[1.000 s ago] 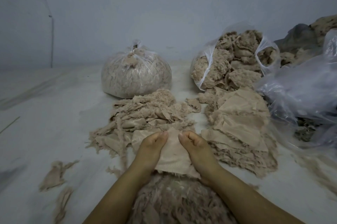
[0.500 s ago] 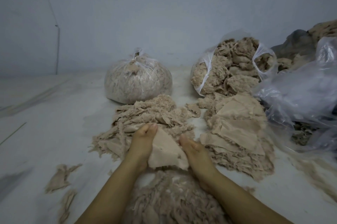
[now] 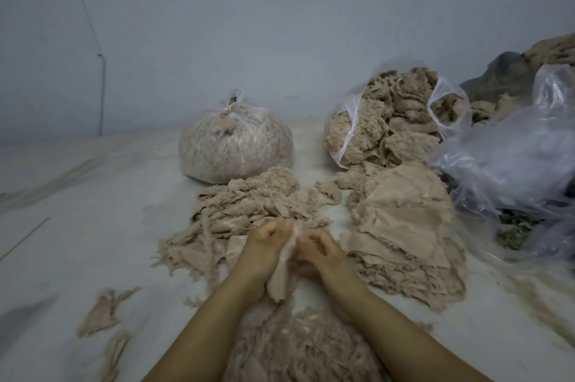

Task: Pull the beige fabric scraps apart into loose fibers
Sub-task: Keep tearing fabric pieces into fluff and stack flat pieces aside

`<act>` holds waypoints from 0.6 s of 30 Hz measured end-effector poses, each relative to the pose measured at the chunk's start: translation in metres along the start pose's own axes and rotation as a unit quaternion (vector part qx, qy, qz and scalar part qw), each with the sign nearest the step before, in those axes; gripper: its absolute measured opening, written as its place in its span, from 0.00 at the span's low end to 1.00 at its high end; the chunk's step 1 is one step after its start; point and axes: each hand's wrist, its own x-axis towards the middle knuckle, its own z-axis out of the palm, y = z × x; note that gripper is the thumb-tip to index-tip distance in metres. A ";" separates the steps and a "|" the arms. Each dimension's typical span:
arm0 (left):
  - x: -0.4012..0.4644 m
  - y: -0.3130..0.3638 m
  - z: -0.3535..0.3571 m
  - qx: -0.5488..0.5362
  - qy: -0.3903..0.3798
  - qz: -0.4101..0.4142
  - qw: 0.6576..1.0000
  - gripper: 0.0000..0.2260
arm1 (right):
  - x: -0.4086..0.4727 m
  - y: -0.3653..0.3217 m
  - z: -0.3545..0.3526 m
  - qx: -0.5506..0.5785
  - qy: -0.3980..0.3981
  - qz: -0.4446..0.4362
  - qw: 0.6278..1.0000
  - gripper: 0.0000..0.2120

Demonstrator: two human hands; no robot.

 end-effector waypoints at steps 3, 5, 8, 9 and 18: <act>0.001 -0.003 0.013 -0.014 0.038 -0.005 0.999 0.12 | 0.000 0.001 -0.002 -0.011 0.047 -0.013 0.999 0.10; 0.005 -0.005 0.012 -0.006 0.056 -0.002 0.998 0.11 | 0.001 0.002 -0.007 -0.017 0.077 -0.018 0.997 0.12; 0.006 -0.005 0.009 -0.013 0.071 -0.006 0.997 0.10 | 0.002 0.000 -0.009 -0.032 0.106 -0.038 0.993 0.16; 0.006 -0.005 0.007 -0.012 0.072 -0.007 0.997 0.09 | 0.002 0.000 -0.008 -0.043 0.117 -0.047 0.991 0.16; 0.021 -0.021 0.000 -0.025 0.164 -0.052 0.985 0.12 | 0.010 -0.029 -0.016 -0.179 0.129 -0.086 0.971 0.15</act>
